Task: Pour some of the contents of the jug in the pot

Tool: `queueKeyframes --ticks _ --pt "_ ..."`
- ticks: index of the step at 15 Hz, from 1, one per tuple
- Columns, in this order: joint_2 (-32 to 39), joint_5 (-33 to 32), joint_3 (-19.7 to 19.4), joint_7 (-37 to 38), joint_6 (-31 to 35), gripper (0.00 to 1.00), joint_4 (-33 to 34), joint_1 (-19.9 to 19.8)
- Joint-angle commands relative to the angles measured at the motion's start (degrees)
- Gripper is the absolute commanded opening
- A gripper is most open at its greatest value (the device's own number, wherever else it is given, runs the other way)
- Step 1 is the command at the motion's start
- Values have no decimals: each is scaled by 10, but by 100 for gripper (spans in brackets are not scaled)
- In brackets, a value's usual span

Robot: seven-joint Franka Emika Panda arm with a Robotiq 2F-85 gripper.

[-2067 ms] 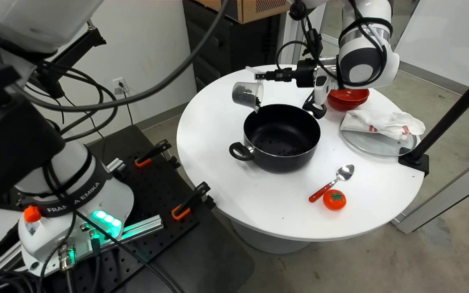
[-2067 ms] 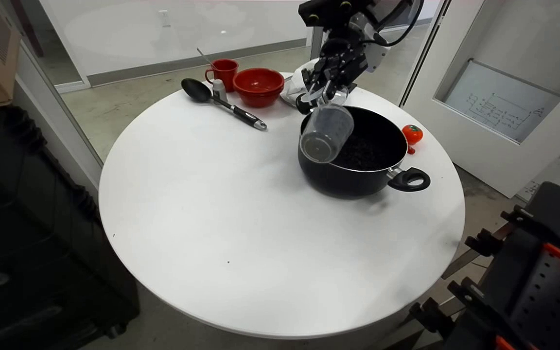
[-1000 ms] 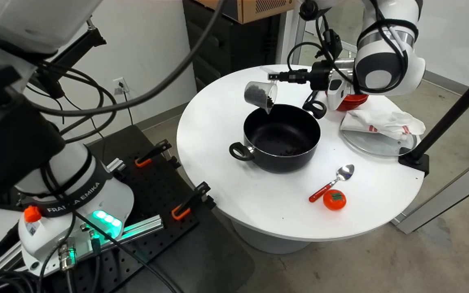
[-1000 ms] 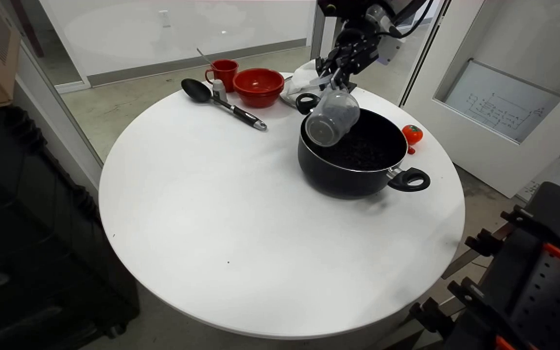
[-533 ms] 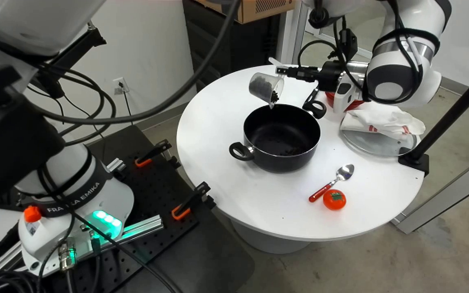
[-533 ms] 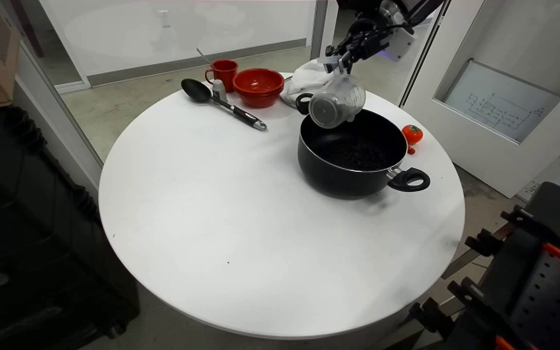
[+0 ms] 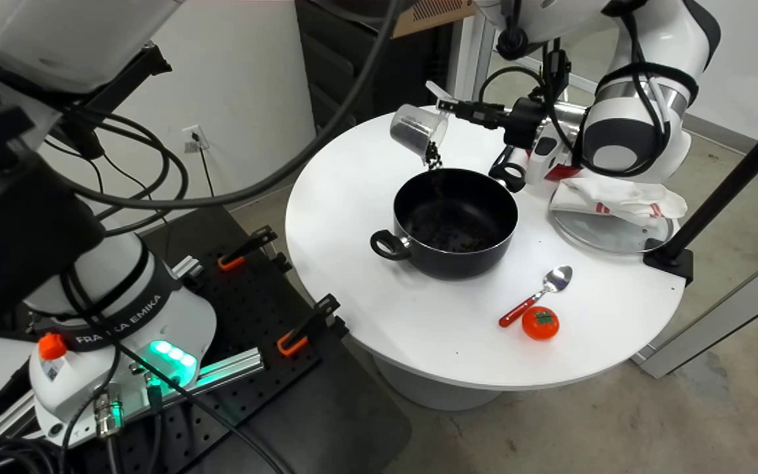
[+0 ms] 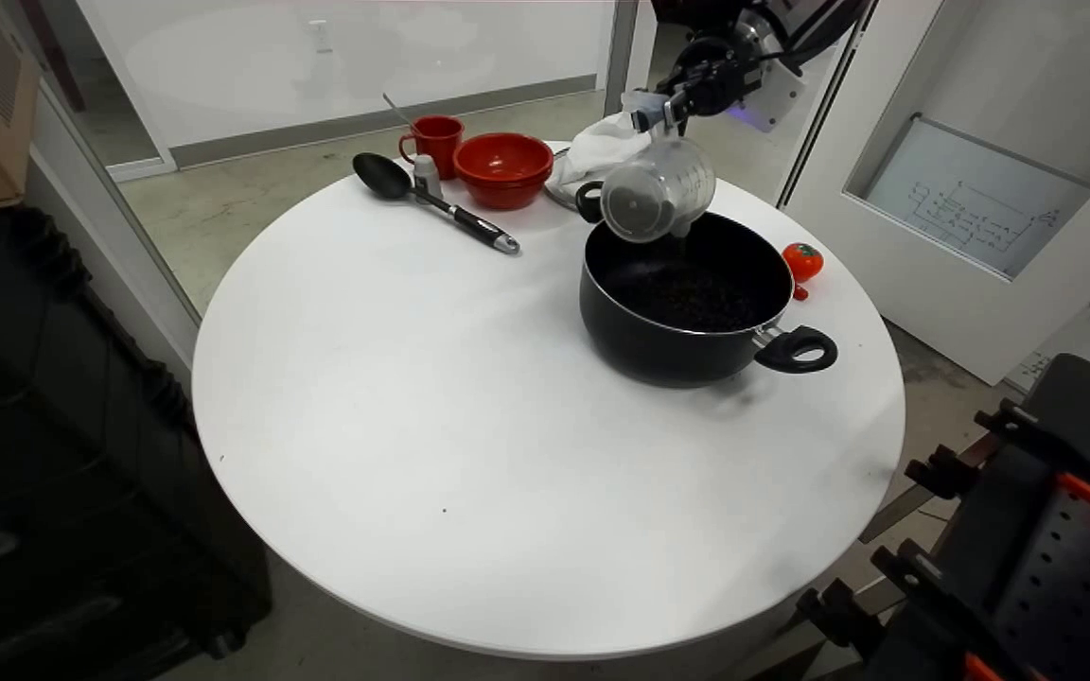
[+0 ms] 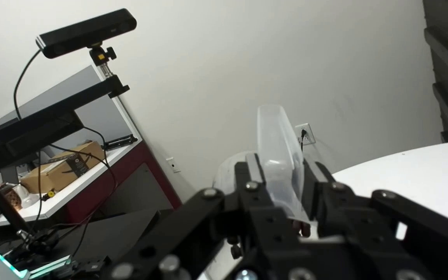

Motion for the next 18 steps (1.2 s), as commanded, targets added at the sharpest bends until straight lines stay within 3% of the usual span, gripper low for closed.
queueKeyframes --ticks 1,7,18 --pt "13 33 1 9 -30 7 19 -7" --pt "13 49 -3 9 -25 7 16 -4" --pt "-27 -24 -40 -53 73 7 -14 52"
